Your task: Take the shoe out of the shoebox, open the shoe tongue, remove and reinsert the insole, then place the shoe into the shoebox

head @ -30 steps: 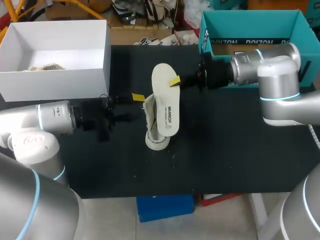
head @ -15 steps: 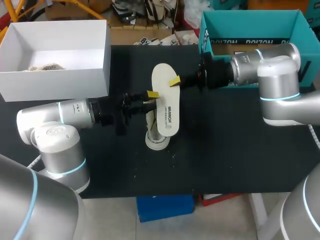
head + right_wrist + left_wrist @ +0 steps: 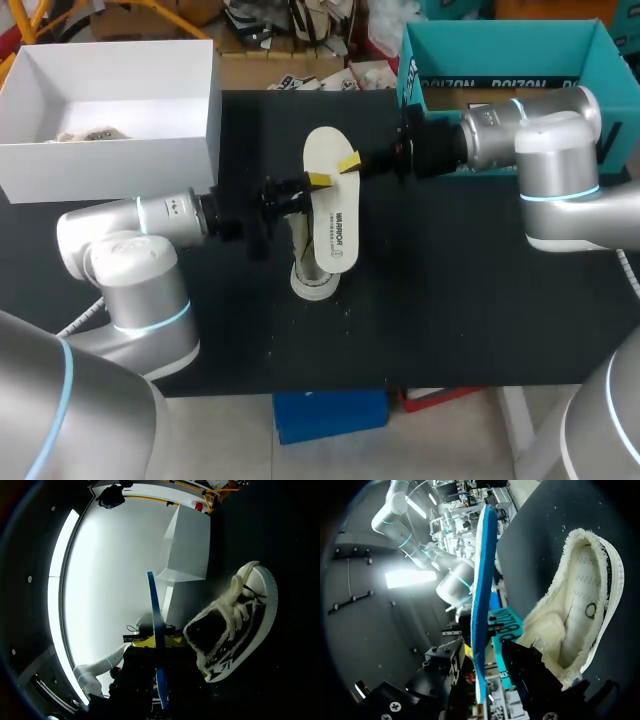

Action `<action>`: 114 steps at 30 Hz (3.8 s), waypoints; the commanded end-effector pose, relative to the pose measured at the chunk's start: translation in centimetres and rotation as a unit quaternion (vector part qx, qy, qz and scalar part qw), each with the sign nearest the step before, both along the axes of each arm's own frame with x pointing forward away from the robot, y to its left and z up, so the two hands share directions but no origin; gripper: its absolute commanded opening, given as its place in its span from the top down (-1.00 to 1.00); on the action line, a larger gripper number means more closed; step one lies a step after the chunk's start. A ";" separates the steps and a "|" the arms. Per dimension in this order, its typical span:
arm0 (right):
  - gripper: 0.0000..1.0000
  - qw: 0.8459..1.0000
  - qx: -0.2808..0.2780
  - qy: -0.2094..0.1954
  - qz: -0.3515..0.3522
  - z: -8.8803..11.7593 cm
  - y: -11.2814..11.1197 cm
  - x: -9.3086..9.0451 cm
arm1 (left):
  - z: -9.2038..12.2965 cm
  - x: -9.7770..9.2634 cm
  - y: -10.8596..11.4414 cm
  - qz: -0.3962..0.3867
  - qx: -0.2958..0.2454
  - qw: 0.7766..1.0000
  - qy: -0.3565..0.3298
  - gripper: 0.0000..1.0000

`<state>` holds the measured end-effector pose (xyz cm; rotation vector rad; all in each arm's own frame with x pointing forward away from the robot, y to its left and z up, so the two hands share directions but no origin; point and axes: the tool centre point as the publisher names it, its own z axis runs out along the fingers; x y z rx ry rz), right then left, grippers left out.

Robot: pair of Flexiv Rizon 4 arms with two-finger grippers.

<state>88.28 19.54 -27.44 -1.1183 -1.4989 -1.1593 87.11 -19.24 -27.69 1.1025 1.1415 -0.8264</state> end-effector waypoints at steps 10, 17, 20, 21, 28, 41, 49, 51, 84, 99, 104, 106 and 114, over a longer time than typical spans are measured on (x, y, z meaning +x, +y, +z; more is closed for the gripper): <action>1.00 1.000 -0.001 0.001 0.001 0.0 0.1 0.1 | -0.4 0.4 -1.9 -0.005 0.000 1.000 -0.004 0.48; 0.40 1.000 -0.001 0.001 0.001 0.0 0.1 0.1 | -0.4 0.5 -2.0 -0.005 0.001 1.000 -0.009 1.00; -1.00 1.000 0.000 -0.003 -0.026 0.1 -0.5 0.1 | -0.4 0.4 -1.6 0.004 0.011 1.000 -0.006 1.00; -1.00 0.999 -0.006 -0.005 -0.033 0.2 -0.6 0.1 | -0.5 0.3 -1.4 0.011 0.023 1.000 -0.003 1.00; -1.00 0.989 -0.124 0.009 -0.084 1.1 -1.8 -0.7 | -0.4 -1.8 0.8 0.019 0.076 0.996 0.029 1.00; -1.00 0.949 -0.259 0.013 -0.179 4.8 -3.4 -4.7 | 0.6 -8.2 6.3 -0.009 0.156 0.983 0.100 1.00; -1.00 0.924 -0.293 0.021 -0.246 6.8 -5.3 -8.4 | -1.0 -11.8 9.0 -0.034 0.200 0.971 0.125 1.00; -1.00 0.918 -0.298 0.023 -0.262 7.1 -5.6 -9.4 | -1.5 -12.6 9.7 -0.035 0.210 0.968 0.129 1.00; -1.00 0.874 -0.326 0.006 -0.361 7.6 -7.8 -17.1 | -5.8 -16.6 9.5 -0.081 0.261 0.942 0.196 1.00; -1.00 0.874 -0.326 0.006 -0.361 7.6 -7.8 -17.1 | -6.5 -13.2 7.0 -0.169 0.300 0.902 0.260 1.00; -1.00 0.874 -0.326 0.006 -0.361 7.6 -7.8 -17.1 | -7.2 -12.7 6.1 -0.183 0.303 0.894 0.274 1.00; -1.00 0.874 -0.326 0.006 -0.361 7.6 -7.8 -17.1 | -7.4 -12.5 5.7 -0.185 0.302 0.893 0.278 1.00; -1.00 0.874 -0.326 0.006 -0.361 7.6 -7.8 -17.1 | -7.5 -12.1 3.9 -0.199 0.292 0.892 0.282 1.00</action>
